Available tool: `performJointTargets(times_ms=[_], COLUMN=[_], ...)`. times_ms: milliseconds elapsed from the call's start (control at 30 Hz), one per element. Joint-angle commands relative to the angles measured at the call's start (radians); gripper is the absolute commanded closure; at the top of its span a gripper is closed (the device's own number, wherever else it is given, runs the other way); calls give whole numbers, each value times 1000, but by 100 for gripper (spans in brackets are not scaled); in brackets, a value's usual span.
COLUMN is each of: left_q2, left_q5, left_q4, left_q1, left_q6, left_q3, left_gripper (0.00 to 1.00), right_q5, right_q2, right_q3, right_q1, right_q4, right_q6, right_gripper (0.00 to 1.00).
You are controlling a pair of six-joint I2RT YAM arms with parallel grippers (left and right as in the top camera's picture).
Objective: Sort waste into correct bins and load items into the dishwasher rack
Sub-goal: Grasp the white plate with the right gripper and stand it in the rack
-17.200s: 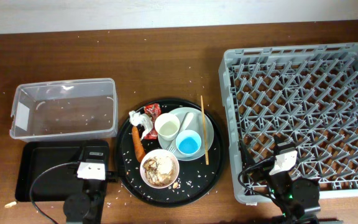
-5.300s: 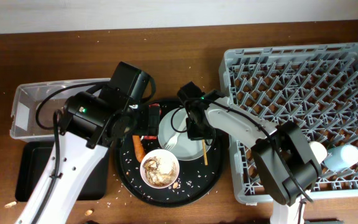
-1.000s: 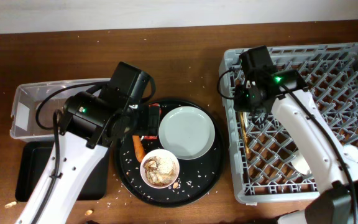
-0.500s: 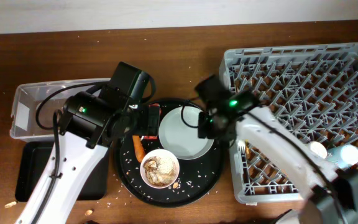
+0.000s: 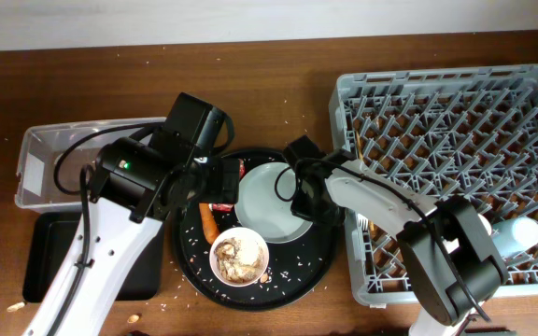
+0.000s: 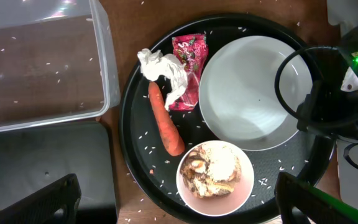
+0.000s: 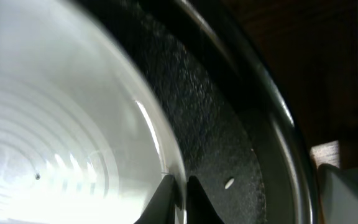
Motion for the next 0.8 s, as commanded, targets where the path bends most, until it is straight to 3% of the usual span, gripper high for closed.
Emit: performJointTargets(times_ms=[0,233,333,467,600,700,767], left_q2=[-15,-15,-15,-15,-15,-15,-15], left_q5=[-14,-14,-14,-14,-14,-14,-14], left_q4=[-1,-1,-1,-1,-1,-1,-1], left_q1=[1,1,1,1,1,1,1], left_q6=[-3,-3,-3,-3,-3,-3,-3], left_q3=[12,12,12,12,12,12,12], left_gripper=[1,1,1,1,1,1,1], right_q5=[77,286,346,609,928,960,956], right_q2=[-27,-163,-211,-320,-432,-435,-410], right_q3=[4,145,225,393,455,450,424], right_q1=[0,0,0,-6,-130,-274,-364], right_q4=[-27,-163,-211,-381,-408,-397,-382], right_q6=[-24,-35,-132,-167,-358,-608,-676], right_gripper=[96,96,96,96,96,96,96])
